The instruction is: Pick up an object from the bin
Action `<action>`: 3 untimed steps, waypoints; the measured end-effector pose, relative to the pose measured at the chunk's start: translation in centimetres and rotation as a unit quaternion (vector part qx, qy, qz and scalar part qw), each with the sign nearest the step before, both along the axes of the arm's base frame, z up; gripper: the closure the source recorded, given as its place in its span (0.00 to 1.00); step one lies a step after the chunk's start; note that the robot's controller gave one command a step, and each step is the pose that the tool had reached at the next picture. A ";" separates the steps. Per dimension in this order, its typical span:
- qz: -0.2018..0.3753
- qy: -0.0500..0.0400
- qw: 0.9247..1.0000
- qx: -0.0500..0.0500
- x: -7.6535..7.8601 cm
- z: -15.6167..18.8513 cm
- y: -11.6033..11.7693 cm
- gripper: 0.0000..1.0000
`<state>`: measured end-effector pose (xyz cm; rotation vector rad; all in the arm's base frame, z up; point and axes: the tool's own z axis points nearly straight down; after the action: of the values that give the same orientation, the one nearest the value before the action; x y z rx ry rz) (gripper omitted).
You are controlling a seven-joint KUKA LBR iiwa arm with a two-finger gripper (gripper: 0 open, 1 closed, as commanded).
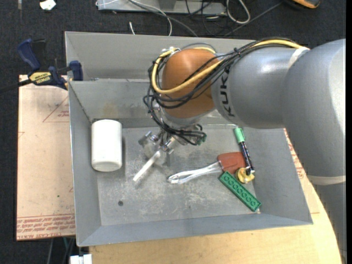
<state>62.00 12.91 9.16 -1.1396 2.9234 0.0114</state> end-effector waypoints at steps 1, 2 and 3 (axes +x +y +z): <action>-0.001 -0.006 1.000 0.002 0.3 2.3 0.1 1.00; -0.001 -0.001 1.000 0.001 0.1 4.2 0.1 1.00; -0.002 -0.002 1.000 0.001 0.1 8.6 0.1 1.00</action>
Offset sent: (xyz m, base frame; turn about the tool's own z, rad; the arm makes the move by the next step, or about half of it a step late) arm 0.0029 0.0009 0.0775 0.0010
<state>62.12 13.05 17.80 -1.1331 2.9211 0.0136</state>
